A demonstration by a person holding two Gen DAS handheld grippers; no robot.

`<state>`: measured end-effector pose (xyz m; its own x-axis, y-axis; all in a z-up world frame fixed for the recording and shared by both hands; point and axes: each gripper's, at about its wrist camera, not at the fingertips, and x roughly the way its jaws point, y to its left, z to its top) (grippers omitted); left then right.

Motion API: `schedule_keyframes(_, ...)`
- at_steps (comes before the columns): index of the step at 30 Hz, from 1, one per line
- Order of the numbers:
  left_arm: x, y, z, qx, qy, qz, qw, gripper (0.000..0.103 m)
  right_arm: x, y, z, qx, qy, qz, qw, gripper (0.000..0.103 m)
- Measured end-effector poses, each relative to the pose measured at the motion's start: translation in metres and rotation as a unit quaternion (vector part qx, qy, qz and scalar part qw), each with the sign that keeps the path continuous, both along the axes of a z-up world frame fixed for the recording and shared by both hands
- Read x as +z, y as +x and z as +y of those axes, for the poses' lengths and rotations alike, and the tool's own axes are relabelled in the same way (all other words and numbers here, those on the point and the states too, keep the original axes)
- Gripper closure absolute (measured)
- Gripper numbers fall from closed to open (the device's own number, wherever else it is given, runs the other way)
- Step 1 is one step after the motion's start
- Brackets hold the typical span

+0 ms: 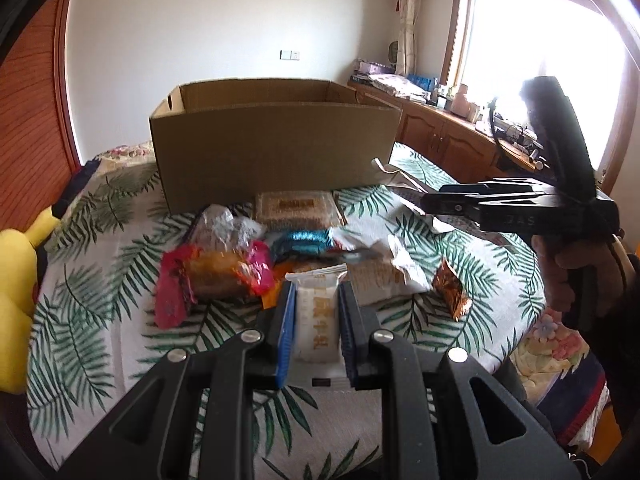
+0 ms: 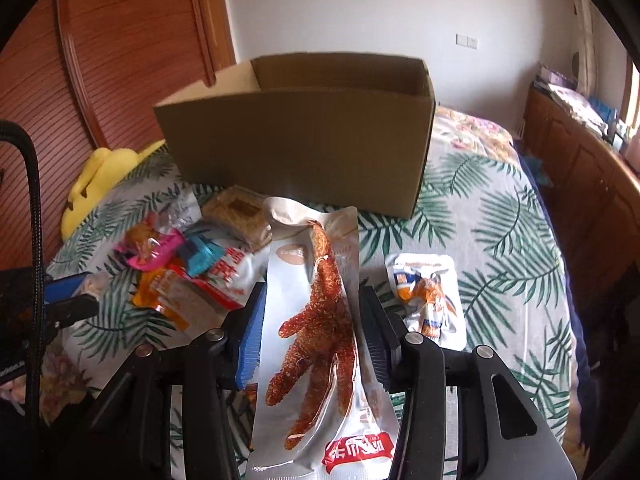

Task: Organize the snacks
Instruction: 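Lift the white bar with the left gripper while the right gripper lifts the chicken-feet pouch, then release the white bar into the box with the left gripper while the right gripper drops the pouch in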

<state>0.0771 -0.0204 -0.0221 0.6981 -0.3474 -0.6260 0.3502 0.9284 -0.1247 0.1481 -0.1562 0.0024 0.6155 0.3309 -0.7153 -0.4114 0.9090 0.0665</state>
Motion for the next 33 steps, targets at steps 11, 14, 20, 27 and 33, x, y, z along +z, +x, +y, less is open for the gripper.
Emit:
schedule_keyframes(11,0.050,0.042,0.006,0.005,0.016,-0.042,0.9990,0.084,0.054,0.003,0.007,0.022,0.021,-0.050,0.998,0.057)
schedule_keyframes(14,0.064,0.056,0.007,0.006,0.025,-0.053,0.9982,0.084,0.069,0.014,0.009,0.027,0.028,-0.061,0.997,0.057)
schedule_keyframes(20,0.089,0.094,0.007,0.005,0.039,-0.068,0.9969,0.084,0.094,0.049,0.020,0.042,0.031,-0.081,0.995,0.057)
schedule_keyframes(27,0.102,0.137,0.003,0.002,0.066,-0.082,0.9944,0.084,0.104,0.087,0.036,0.053,0.035,-0.088,0.994,0.056)
schedule_keyframes(33,0.100,0.177,0.006,0.010,0.068,-0.080,0.9944,0.083,0.099,0.120,0.052,0.065,0.032,-0.087,0.994,0.056)
